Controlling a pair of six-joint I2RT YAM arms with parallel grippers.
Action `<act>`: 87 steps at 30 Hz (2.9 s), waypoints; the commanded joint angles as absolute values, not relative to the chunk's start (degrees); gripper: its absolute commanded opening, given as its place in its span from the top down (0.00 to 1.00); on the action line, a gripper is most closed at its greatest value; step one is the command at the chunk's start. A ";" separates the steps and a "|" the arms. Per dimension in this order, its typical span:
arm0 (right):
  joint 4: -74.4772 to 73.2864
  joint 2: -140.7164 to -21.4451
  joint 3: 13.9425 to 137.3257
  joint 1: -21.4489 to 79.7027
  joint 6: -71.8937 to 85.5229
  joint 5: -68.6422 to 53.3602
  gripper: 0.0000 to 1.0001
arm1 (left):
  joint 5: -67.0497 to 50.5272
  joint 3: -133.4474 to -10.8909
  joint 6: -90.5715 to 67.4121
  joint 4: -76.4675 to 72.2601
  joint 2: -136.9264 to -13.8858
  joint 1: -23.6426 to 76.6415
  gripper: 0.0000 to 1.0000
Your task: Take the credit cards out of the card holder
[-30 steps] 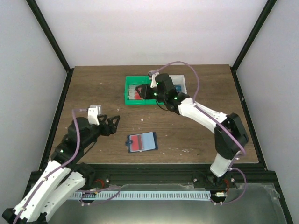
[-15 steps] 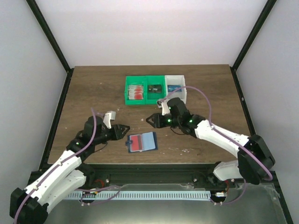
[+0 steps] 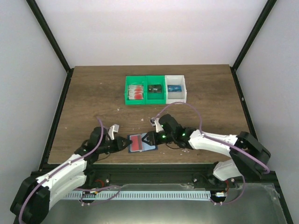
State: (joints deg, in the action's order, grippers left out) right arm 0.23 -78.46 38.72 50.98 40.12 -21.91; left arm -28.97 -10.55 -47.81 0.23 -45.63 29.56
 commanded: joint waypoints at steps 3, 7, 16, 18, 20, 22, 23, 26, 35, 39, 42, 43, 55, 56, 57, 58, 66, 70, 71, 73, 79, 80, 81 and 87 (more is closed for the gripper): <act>5.40 -82.83 38.45 54.80 43.19 -19.82 0.63 | -32.78 -7.20 -51.20 -9.97 -47.08 29.71 0.85; 4.26 -86.16 40.67 55.81 42.53 -17.23 0.68 | -33.32 -6.26 -51.53 -11.49 -48.57 29.78 0.84; -2.64 -93.47 47.64 57.11 40.96 -12.28 0.70 | -31.14 -5.38 -51.76 -10.21 -47.17 29.77 0.67; -3.13 -94.27 48.11 57.29 40.95 -11.61 0.70 | -30.99 -4.83 -52.27 -10.17 -46.41 29.79 0.61; -3.41 -95.18 48.33 57.33 40.95 -11.44 0.70 | -30.94 -4.37 -52.87 -10.20 -45.68 29.79 0.55; -3.36 -95.95 48.26 57.39 41.10 -11.63 0.72 | -31.03 -3.95 -53.60 -10.24 -44.86 29.79 0.51; -3.20 -96.24 48.13 57.46 41.20 -11.75 0.73 | -31.08 -3.69 -53.96 -10.20 -44.44 29.79 0.49; -3.35 -97.19 47.97 57.86 41.30 -10.88 0.75 | -31.28 -3.11 -55.15 -10.34 -42.97 29.79 0.46; -3.43 -98.49 46.50 58.62 42.40 -9.29 0.89 | -31.44 -1.95 -57.62 -11.02 -40.52 29.79 0.39; -3.78 -98.61 46.27 58.62 42.43 -8.47 0.96 | -31.16 -1.52 -58.39 -12.17 -40.96 29.75 0.38; -3.66 -98.74 45.90 58.70 42.62 -8.14 0.99 | -31.03 -1.37 -58.74 -12.84 -41.50 29.79 0.38; -3.42 -98.85 45.74 58.71 42.70 -8.19 0.99 | -31.05 -1.28 -58.98 -13.17 -41.61 29.79 0.37; -1.86 -99.69 44.65 58.68 43.24 -9.39 1.00 | -30.92 1.41 -62.93 -21.03 -41.58 29.88 0.36; -1.85 -99.67 44.56 58.71 43.24 -9.40 1.00 | -30.63 1.41 -63.01 -20.97 -41.53 29.88 0.36; -1.78 -99.55 44.56 58.71 43.26 -9.40 0.99 | -30.33 1.29 -62.97 -20.74 -41.49 29.87 0.35; -1.77 -99.50 44.47 58.71 43.28 -9.38 1.00 | -30.05 1.17 -62.93 -20.34 -41.55 29.88 0.33; -1.44 -99.37 44.55 58.69 43.24 -9.38 1.00 | -28.86 1.11 -64.16 -20.61 -42.82 30.62 0.17; -1.37 -99.40 44.43 58.67 43.16 -9.40 1.00 | -27.98 0.88 -63.98 -20.05 -43.25 30.74 0.15; -1.30 -99.36 44.31 58.71 43.09 -9.40 1.00 | -27.95 0.95 -64.03 -20.16 -43.44 30.74 0.14; -1.32 -99.32 44.38 58.67 43.11 -9.31 1.00 | -27.91 0.88 -64.20 -20.40 -43.95 30.84 0.12; -1.23 -99.21 44.25 58.71 43.11 -9.36 1.00 | -27.60 0.59 -64.90 -21.66 -45.80 31.06 0.08; -1.23 -99.16 44.29 58.71 43.15 -9.32 0.99 | -27.60 0.31 -65.06 -21.90 -46.21 31.17 0.08; -1.23 -99.14 44.25 58.69 43.14 -9.32 1.00 | -27.45 0.06 -65.11 -22.11 -46.68 31.37 0.08; -1.13 -99.10 44.23 58.67 43.16 -9.46 1.00 | -25.46 -1.28 -64.86 -21.38 -49.71 31.77 0.06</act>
State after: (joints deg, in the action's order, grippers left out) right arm 0.51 -98.00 45.23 58.26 42.96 -10.17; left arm -27.22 -0.62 -64.69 -20.49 -48.05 31.55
